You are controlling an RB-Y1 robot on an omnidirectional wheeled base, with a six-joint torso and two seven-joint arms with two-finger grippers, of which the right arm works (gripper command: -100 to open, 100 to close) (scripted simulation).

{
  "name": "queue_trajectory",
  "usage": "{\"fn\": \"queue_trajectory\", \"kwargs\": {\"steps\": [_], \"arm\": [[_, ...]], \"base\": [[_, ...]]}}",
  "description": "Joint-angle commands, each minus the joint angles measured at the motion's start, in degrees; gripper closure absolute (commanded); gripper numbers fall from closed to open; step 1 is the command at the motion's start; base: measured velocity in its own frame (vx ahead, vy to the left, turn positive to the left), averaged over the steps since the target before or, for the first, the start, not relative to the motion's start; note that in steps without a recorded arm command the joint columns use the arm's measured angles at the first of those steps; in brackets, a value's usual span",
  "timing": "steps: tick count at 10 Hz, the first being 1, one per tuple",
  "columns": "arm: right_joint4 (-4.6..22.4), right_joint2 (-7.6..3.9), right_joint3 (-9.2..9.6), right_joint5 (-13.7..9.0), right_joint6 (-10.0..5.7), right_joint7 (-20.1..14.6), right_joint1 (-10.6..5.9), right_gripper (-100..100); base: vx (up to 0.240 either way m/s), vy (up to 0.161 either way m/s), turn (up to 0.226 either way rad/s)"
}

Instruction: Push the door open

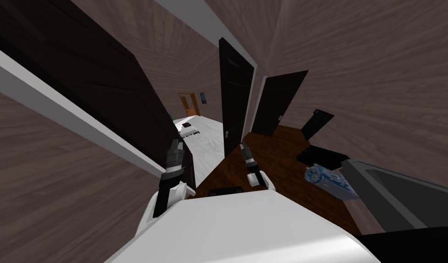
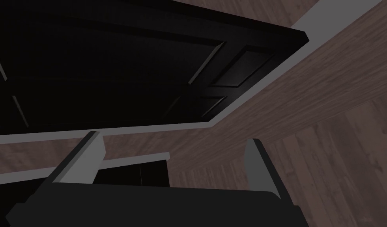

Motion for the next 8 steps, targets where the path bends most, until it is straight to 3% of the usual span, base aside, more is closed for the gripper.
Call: {"fn": "queue_trajectory", "kwargs": {"steps": [1, 8], "arm": [[2.54, -0.07, 0.14, 0.45, -0.35, -0.61, -1.29, -100], [12.55, -0.26, 1.04, 2.44, -2.27, -3.06, -5.44, -100]], "base": [[0.087, -0.060, 0.047], [0.087, -0.066, 0.052]]}}
